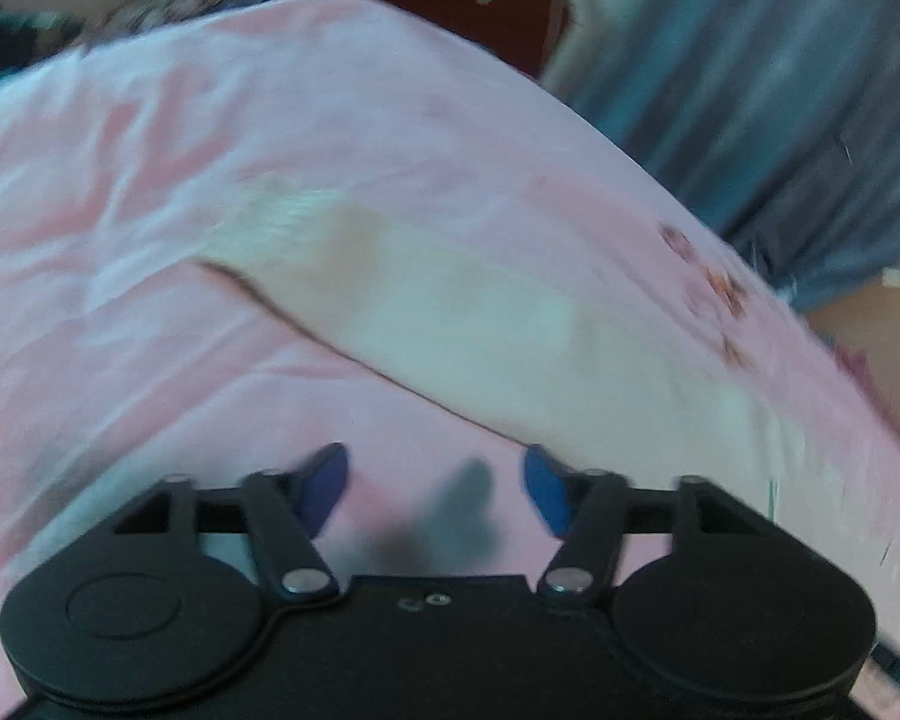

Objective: Fold small clothes
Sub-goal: 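Grasp the other sleeve cuff with the left tool and lift it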

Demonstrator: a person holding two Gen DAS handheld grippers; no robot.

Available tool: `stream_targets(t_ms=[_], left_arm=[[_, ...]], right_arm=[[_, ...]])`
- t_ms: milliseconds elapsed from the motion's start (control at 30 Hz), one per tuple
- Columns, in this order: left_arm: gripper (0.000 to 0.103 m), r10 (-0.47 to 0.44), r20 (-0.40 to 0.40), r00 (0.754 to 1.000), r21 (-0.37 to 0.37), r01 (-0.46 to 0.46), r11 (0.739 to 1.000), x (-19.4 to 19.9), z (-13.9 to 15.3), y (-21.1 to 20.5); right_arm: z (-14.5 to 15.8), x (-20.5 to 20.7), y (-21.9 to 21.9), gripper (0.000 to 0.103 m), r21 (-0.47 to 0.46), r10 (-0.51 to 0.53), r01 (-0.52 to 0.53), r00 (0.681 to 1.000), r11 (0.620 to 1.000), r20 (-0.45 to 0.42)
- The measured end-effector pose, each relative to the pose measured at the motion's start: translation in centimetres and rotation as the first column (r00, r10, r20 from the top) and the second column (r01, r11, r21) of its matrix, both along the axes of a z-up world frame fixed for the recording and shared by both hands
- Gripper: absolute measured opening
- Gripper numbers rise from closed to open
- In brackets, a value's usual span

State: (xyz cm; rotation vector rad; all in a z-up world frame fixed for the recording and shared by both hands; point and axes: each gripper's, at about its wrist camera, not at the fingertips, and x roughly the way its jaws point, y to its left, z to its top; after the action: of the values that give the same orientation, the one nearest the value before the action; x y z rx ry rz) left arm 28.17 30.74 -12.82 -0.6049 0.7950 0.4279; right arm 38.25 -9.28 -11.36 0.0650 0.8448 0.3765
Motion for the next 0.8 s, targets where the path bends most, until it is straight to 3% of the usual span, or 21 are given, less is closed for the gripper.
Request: stream_targets(t_ms=[333, 400, 433, 467, 500, 600, 733, 800], left_arm=[[0.047, 0.152, 0.101, 0.983, -0.119, -0.14, 0.983, 1.8, -1.9, 5.2], [0.042, 0.174, 0.125, 0.977, -0.129, -0.158, 0.979, 2.4, -2.3, 5.8], [0.03, 0.184, 0.132, 0.974, -0.124, -0.168, 0.978, 2.5, -2.4, 6.0], [0.011, 0.197, 0.131, 0.972, -0.117, -0.182, 0.976, 2.8, -2.7, 6.1], [0.007, 0.216, 0.128, 0.968, -0.119, -0.201, 0.972, 2.9, -3.1, 6.3], [0.004, 0.232, 0.152, 0.961, -0.113, -0.216, 0.97, 3.0, -3.3, 6.4], [0.003, 0.185, 0.204, 0.961, -0.069, -0.174, 0.982, 3.1, -1.9, 5.3], [0.003, 0.12, 0.249, 0.961, -0.035, -0.115, 0.993, 3.5, -0.3, 4.0]], right_arm=[[-0.7, 1.5, 2.2, 0.049, -0.021, -0.011, 0.011, 1.0, 1.0, 0.014], [-0.9, 2.1, 2.4, 0.049, -0.022, -0.029, 0.029, 0.999, 0.999, 0.017], [-1.1, 2.4, 2.5, 0.049, -0.027, -0.035, 0.035, 0.999, 0.999, 0.015], [-1.5, 2.6, 2.8, 0.049, -0.039, -0.037, 0.037, 0.999, 0.999, 0.007], [-2.0, 2.9, 3.0, 0.049, -0.053, -0.036, 0.036, 0.999, 0.998, -0.005], [-2.9, 2.9, 4.0, 0.049, -0.11, -0.012, 0.013, 1.0, 0.994, 0.015], [-2.9, 3.1, 3.7, 0.049, -0.093, -0.022, 0.022, 1.0, 0.995, 0.003], [-2.6, 3.0, 3.3, 0.049, -0.069, -0.029, 0.03, 1.0, 0.997, 0.003]])
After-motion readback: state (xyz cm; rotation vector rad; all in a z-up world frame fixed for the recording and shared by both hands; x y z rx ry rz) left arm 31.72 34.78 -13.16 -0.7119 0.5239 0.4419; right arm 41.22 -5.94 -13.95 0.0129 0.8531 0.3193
